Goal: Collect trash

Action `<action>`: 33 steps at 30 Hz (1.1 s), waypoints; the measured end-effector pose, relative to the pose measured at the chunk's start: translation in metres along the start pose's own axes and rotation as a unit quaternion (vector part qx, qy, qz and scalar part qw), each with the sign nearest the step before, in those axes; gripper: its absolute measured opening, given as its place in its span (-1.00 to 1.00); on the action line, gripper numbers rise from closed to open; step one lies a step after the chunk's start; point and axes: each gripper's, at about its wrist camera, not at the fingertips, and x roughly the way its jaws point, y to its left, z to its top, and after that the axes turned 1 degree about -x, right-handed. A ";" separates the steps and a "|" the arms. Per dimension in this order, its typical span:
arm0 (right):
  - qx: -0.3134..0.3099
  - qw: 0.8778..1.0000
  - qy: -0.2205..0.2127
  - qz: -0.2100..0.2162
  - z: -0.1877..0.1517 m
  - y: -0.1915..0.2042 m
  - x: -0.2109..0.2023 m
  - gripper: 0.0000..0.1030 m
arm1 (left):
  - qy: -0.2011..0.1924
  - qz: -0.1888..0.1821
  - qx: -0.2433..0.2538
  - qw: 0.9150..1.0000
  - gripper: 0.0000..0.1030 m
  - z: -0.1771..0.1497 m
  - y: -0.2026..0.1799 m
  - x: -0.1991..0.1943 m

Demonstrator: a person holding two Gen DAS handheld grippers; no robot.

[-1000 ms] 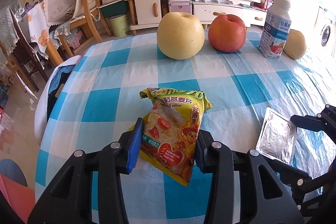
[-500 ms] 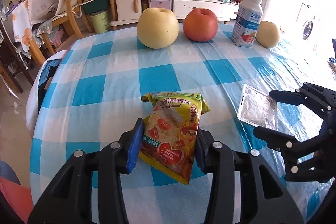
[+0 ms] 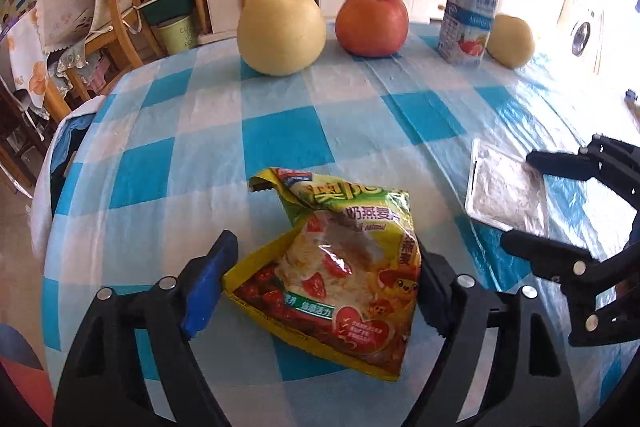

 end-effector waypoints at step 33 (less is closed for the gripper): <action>0.082 0.996 -0.026 0.016 -0.044 0.029 -0.050 0.34 | -0.055 0.057 -0.071 0.994 -0.26 -0.083 -0.001 -0.114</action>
